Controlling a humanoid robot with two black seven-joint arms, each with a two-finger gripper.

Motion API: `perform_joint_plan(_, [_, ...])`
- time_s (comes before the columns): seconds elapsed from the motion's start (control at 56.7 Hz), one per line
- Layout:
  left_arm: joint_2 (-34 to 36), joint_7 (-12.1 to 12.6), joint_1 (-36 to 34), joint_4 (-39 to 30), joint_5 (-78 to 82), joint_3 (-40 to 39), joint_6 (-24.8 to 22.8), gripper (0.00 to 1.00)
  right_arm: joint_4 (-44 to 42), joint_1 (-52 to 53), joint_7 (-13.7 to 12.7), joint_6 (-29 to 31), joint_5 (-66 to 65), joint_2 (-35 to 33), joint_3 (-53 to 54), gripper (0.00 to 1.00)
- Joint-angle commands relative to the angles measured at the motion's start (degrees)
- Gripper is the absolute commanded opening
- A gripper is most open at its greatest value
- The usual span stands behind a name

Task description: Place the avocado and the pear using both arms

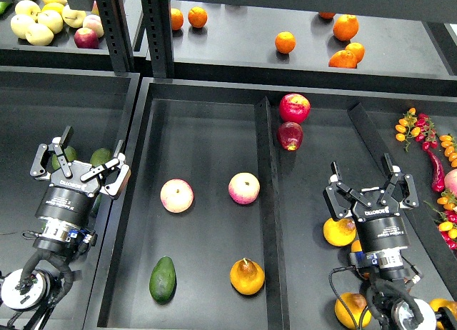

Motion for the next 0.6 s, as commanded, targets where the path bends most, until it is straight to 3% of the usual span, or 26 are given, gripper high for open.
perform_joint_plan(0.0, [0.00, 0.10, 0.02, -0.07, -0.09, 0.06, 0.00, 1.00, 0.01, 0.00, 0.00, 0.00, 0.05, 0.00, 0.00, 1.00])
perform_joint_plan(0.124, [0.00, 0.54, -0.59, -0.16, -0.26, -0.03, 0.00, 1.00, 0.01, 0.00, 0.00, 0.00, 0.05, 0.00, 0.00, 1.00])
perform_joint_plan(0.194, [0.00, 2.81, -1.12, -0.43, -0.35, -0.12, 0.00, 1.00, 0.01, 0.26, 0.00, 0.00, 0.05, 0.00, 0.09, 1.00])
perform_joint_plan(0.247, [0.00, 6.41, -2.08, -0.69, -0.35, -0.29, 0.00, 1.00, 0.01, 0.61, 0.00, -0.05, 0.05, 0.00, 0.44, 1.00])
perform_joint_plan(0.265, [0.00, 11.38, -3.39, -0.78, -0.35, -0.64, 0.00, 1.00, 0.01, 1.48, 0.00, -3.01, 0.31, 0.00, 1.31, 1.00])
perform_joint_plan(0.424, [0.00, 26.09, -10.07, -0.87, -0.53, -0.12, 0.00, 0.98, 0.01, 3.95, 0.00, -10.59, 5.41, 0.00, 4.74, 1.00])
perform_joint_plan(0.459, [0.61, 28.12, -11.48, -0.87, -0.61, 0.06, 0.00, 0.97, 0.01, 4.30, 0.00, -10.86, 5.85, 0.00, 4.92, 1.00])
perform_joint_plan(0.582, [8.33, 28.27, -18.60, -0.17, -1.58, 4.18, 0.00, 0.97, -0.25, 6.50, 0.00, -11.21, 6.03, 0.00, 6.06, 1.00])
